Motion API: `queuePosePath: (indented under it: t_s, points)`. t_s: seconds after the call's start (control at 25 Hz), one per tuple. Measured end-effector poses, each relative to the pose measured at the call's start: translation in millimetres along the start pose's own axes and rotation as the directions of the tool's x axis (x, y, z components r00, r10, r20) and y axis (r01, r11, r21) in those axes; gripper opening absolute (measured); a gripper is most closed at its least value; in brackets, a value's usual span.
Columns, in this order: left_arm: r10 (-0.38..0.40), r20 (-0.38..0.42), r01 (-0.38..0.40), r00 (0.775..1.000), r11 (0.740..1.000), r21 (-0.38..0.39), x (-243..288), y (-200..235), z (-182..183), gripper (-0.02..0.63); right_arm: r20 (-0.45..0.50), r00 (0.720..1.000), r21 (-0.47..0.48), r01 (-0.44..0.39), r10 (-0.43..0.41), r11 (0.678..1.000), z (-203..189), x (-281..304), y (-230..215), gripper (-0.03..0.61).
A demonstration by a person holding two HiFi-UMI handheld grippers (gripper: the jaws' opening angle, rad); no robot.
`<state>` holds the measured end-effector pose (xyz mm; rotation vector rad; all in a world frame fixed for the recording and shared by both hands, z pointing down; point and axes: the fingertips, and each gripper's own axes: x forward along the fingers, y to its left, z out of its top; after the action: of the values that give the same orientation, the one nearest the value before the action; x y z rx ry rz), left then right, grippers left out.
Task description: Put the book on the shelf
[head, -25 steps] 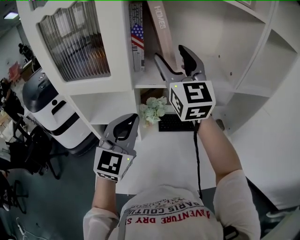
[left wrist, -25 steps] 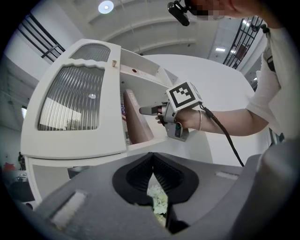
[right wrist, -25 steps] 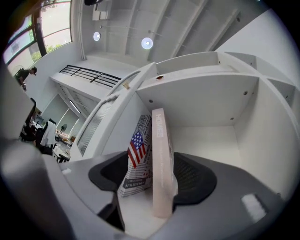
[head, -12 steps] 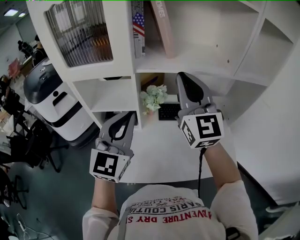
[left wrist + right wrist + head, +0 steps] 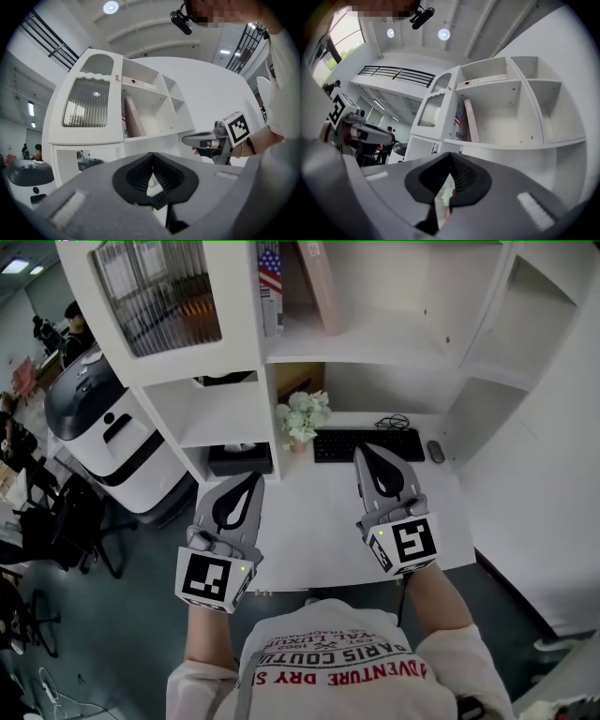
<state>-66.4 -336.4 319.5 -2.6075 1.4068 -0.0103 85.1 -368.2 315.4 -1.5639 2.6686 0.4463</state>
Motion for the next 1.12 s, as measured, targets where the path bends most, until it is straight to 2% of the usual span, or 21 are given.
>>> queuePosePath:
  t_s: [0.24,0.48,0.84,1.12]
  points:
    - [-0.021,-0.005,0.021,1.0,0.999,-0.028,-12.6,-17.8,-18.4,0.006,-0.049,0.999,0.029,-0.022,0.023,0.999,-27.6,-35.2,22.3,0.0]
    - [-0.023,-0.026,0.022,0.999,0.999,-0.038,-16.0,-22.4,-24.0,0.006,-0.049,0.999,0.053,0.006,-0.003,0.999,-28.3,-49.2,12.3,0.0]
    - [-0.01,-0.024,0.009,1.0,0.999,-0.044,-15.2,-22.0,-25.7,0.006,-0.052,0.995,0.039,-0.084,0.086,0.996,-28.6,-50.6,31.4,0.0]
    - [-0.001,-0.038,0.0,0.999,0.999,-0.045,-12.2,-18.4,-31.0,0.006,-0.043,0.994,0.052,-0.101,0.104,0.993,-29.3,-43.5,36.1,0.0]
